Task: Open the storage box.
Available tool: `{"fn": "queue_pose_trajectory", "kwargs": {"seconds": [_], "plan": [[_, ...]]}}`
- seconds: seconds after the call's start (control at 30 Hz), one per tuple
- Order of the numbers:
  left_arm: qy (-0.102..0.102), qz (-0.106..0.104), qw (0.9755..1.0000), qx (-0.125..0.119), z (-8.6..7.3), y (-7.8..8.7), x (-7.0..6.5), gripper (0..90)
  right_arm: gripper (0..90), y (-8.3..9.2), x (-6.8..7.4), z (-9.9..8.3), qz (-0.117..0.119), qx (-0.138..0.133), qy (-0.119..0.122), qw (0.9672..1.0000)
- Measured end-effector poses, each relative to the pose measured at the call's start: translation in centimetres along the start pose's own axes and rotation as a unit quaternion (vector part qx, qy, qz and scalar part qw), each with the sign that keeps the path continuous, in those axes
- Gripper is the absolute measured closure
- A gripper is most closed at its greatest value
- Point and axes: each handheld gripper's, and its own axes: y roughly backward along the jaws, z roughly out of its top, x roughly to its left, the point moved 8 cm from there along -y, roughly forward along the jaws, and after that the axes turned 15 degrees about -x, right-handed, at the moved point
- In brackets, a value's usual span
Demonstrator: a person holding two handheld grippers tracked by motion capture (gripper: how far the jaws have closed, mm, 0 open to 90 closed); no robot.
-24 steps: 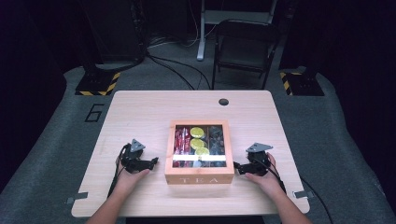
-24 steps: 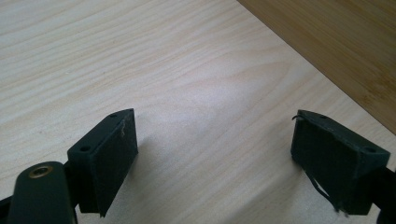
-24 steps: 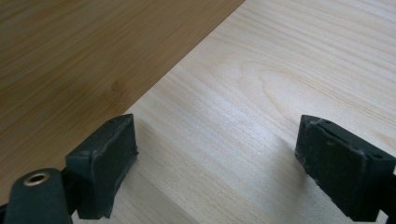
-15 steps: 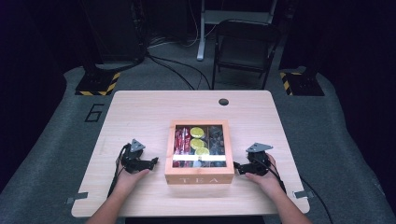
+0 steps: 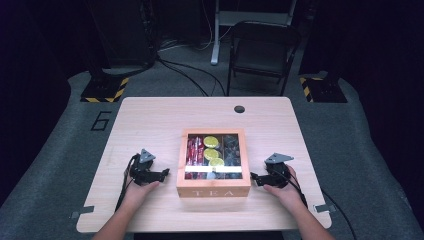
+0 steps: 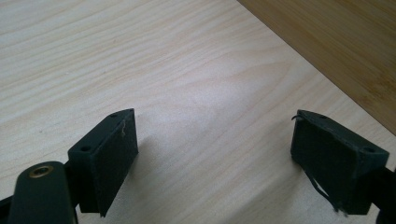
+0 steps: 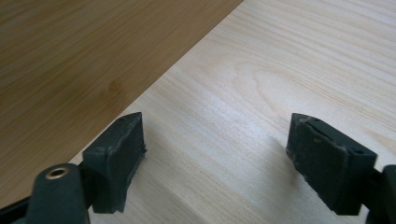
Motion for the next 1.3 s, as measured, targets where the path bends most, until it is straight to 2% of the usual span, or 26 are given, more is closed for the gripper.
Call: {"fn": "queue_pose_trajectory", "kwargs": {"seconds": [0.1, 0.3, 0.33, 0.4, 0.47, 0.6, 0.7, 0.73, 0.8, 0.87, 0.9, 0.97, 1.0, 1.17, 1.3], "plan": [[0.001, 0.000, 1.0000, 0.000, 0.0, 0.0, 0.0, 15.0, 22.0, 0.1, -0.2, 0.0, 0.002, -0.006, 0.002, 1.0000], [0.003, 0.004, 1.0000, -0.004, 0.0, 0.0, 0.0, 15.6, 27.9, 0.3, -0.2, 0.1, 0.001, -0.002, -0.007, 1.0000], [0.004, 0.004, 1.0000, -0.004, 0.0, 0.0, 0.1, 16.2, 30.1, 0.4, -0.3, 0.0, 0.003, 0.005, 0.000, 1.0000], [0.004, 0.005, 1.0000, -0.002, 0.1, 0.1, 0.2, 19.0, 32.6, 0.6, -0.3, 0.0, 0.001, 0.007, -0.006, 1.0000], [0.008, 0.010, 0.9999, -0.006, 0.2, 0.2, 0.2, 25.6, 35.2, 0.6, -0.4, 0.1, 0.002, 0.004, -0.003, 1.0000], [0.020, 0.005, 0.9998, 0.004, 0.2, 0.5, 0.2, 28.8, 38.5, 0.9, -0.4, 0.1, 0.003, 0.018, 0.003, 0.9998], [0.030, 0.008, 0.9995, -0.001, 0.3, 0.5, 0.3, 31.1, 39.3, 1.1, -0.5, 0.4, 0.001, 0.015, 0.006, 0.9999], [0.032, 0.004, 0.9995, 0.003, 0.3, 0.7, 0.2, 32.2, 39.3, 1.2, -0.4, 0.4, 0.002, 0.015, -0.002, 0.9999], [0.035, 0.004, 0.9994, 0.006, 0.3, 0.8, 0.3, 33.7, 39.3, 1.3, -0.5, 0.6, 0.004, 0.010, 0.003, 0.9999], [0.037, 0.003, 0.9993, -0.001, 0.5, 0.9, 0.2, 34.2, 39.3, 1.4, -0.5, 0.9, 0.000, 0.001, -0.005, 1.0000], [0.042, -0.002, 0.9991, -0.001, 0.6, 1.0, 0.1, 34.7, 39.3, 1.6, -0.5, 0.9, 0.000, 0.006, -0.006, 1.0000], [0.040, -0.004, 0.9992, -0.004, 0.9, 1.3, 0.0, 34.7, 39.3, 1.7, -0.4, 1.0, 0.002, 0.000, -0.010, 0.9999], [0.032, -0.001, 0.9994, -0.011, 1.2, 1.3, 0.0, 34.7, 39.3, 1.8, -0.4, 1.1, -0.001, -0.002, -0.012, 0.9999], [0.019, -0.010, 0.9996, -0.017, 2.0, 1.9, -0.8, 34.6, 39.3, 2.2, -0.6, 1.4, -0.001, 0.001, -0.009, 1.0000], [0.014, -0.005, 0.9996, -0.023, 2.5, 2.2, -1.0, 34.2, 38.9, 2.5, -0.7, 1.5, 0.000, -0.005, -0.004, 1.0000]]}}
